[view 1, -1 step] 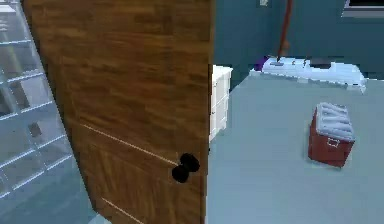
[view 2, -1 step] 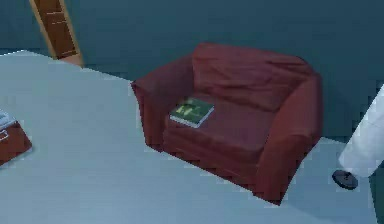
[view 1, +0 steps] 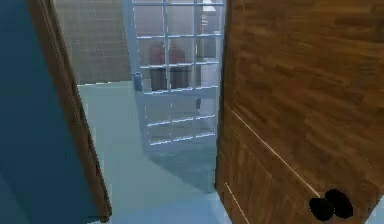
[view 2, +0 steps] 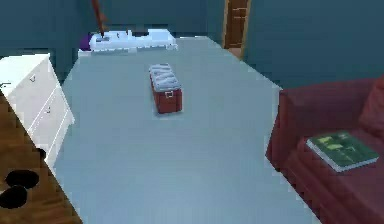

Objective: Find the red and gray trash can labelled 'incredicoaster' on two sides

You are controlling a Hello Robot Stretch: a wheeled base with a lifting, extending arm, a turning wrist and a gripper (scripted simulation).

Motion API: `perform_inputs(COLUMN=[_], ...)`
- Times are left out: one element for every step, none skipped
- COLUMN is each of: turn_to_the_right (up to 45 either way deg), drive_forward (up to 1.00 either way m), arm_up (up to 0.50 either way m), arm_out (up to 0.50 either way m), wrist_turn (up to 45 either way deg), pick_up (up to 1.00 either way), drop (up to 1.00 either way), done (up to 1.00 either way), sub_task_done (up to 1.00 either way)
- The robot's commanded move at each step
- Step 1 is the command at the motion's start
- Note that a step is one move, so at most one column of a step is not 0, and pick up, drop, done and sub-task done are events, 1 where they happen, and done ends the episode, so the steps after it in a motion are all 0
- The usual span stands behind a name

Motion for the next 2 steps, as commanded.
perform_inputs(turn_to_the_right=[-18.0, 0.0], drive_forward=[0.00, 1.00], arm_up=[0.00, 0.00], arm_out=[0.00, 0.00], wrist_turn=[0.0, 0.0], pick_up=[0.00, 0.00], drop=[0.00, 0.00], done=[0.00, 0.00], sub_task_done=[0.00, 0.00])
